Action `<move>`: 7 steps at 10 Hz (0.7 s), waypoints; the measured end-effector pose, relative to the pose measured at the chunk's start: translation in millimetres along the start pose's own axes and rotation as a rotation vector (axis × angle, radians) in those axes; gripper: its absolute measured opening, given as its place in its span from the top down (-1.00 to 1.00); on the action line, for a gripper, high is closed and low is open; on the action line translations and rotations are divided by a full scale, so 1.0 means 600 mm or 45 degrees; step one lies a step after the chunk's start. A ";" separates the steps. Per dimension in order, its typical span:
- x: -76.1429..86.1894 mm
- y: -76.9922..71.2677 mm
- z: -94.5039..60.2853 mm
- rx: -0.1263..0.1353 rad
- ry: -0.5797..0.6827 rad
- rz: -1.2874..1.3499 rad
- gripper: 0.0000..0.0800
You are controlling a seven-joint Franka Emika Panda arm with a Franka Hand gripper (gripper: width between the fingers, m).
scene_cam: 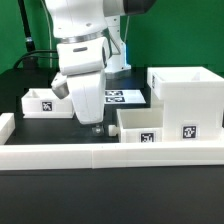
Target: Assemble drawer
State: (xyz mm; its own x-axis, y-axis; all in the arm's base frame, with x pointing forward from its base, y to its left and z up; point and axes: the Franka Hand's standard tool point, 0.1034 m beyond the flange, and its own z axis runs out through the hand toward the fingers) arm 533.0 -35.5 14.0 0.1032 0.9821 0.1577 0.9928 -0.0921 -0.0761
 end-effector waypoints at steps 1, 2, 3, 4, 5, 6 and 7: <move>0.014 -0.001 0.004 0.004 0.006 0.025 -0.62; 0.024 -0.001 0.005 0.007 0.010 0.045 -0.62; 0.038 -0.002 0.006 0.009 0.014 0.080 -0.62; 0.055 -0.003 0.008 0.011 0.016 0.094 -0.62; 0.071 -0.004 0.010 0.015 0.016 0.093 -0.62; 0.081 -0.005 0.012 0.017 0.016 0.096 -0.62; 0.089 -0.006 0.013 0.019 0.016 0.100 -0.62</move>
Offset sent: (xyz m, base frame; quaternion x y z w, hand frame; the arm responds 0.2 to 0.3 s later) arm 0.0024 0.0363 0.0027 -0.0006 -0.0014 0.0370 0.9993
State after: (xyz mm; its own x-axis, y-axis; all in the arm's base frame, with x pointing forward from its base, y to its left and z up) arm 534.5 18.6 15.0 0.1819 0.9697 0.1630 0.9806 -0.1666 -0.1034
